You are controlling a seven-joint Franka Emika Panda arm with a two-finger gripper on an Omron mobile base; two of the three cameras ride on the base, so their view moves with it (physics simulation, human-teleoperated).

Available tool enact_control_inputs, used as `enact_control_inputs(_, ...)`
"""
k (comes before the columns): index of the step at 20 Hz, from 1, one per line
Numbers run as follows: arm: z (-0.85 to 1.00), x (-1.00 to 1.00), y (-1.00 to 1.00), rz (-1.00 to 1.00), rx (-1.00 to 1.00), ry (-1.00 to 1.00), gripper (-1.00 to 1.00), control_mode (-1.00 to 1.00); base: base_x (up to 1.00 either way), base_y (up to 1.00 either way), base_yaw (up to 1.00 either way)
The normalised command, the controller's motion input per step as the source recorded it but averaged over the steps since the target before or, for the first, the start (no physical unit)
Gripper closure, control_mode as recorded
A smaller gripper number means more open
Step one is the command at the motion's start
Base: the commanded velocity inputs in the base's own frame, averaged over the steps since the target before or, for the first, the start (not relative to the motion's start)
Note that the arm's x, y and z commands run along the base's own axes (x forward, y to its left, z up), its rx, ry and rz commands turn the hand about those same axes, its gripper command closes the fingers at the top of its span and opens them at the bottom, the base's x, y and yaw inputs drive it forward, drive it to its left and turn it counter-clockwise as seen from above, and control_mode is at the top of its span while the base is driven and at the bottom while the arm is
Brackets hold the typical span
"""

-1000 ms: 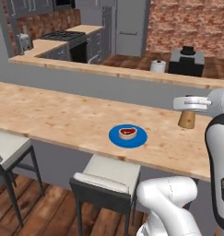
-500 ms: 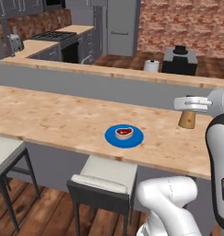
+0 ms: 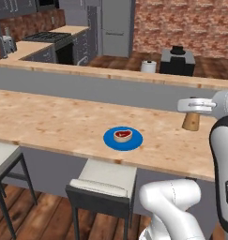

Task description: Retrieve the shaker from the cabinet and place it next the steak on a plate on the dining table.

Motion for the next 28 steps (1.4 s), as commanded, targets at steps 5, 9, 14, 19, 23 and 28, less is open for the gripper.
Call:
enact_control_inputs(5,-0.19,0.31,-0.37,0.05,0.00,0.00,1.00,-1.00,0.00,0.00,0.00)
enact_control_inputs(9,-0.27,0.28,-0.29,0.18,0.00,-0.01,1.00,-1.00,0.00,0.00,0.00)
enact_control_inputs(14,-0.35,0.27,-0.13,0.21,-0.01,-0.03,1.00,-1.00,0.00,0.00,0.00)
enact_control_inputs(19,-0.43,0.39,-0.02,0.23,-0.02,-0.05,1.00,-1.00,0.00,0.00,0.00)
enact_control_inputs(23,-0.35,0.32,0.00,0.21,-0.02,-0.20,1.00,-1.00,0.00,0.00,0.00)
enact_control_inputs(28,-0.30,0.37,0.00,0.15,0.00,-0.10,1.00,-1.00,0.00,0.00,0.00)
